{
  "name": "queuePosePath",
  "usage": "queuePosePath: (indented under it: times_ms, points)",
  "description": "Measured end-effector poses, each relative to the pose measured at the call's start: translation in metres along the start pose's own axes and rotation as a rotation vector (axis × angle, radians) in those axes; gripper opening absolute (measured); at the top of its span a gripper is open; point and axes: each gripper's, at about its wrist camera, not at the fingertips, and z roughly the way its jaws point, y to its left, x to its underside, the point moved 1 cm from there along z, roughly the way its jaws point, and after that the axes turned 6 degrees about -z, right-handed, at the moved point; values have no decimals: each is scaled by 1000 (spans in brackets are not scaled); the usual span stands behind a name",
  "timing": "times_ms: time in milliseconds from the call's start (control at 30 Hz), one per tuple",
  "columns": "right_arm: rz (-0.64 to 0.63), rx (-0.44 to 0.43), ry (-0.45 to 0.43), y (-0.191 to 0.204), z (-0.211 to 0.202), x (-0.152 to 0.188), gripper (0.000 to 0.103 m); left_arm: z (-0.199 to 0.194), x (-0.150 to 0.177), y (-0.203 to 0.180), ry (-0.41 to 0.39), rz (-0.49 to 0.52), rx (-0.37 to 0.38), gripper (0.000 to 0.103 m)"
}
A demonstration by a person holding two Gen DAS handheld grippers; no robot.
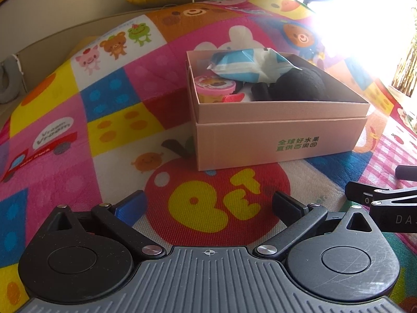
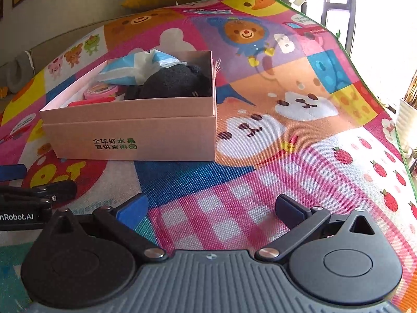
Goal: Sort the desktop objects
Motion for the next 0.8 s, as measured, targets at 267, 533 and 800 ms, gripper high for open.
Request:
queuePosePath:
  times_ms: [267,533,800]
  points:
    - [0,0,-1,1,0,0,103,0,0,0,0,-1,1,103]
    - [0,0,-1,-2,0,0,103,0,0,0,0,-1,2,103]
    - [0,0,-1,-1,0,0,103,0,0,0,0,-1,1,103]
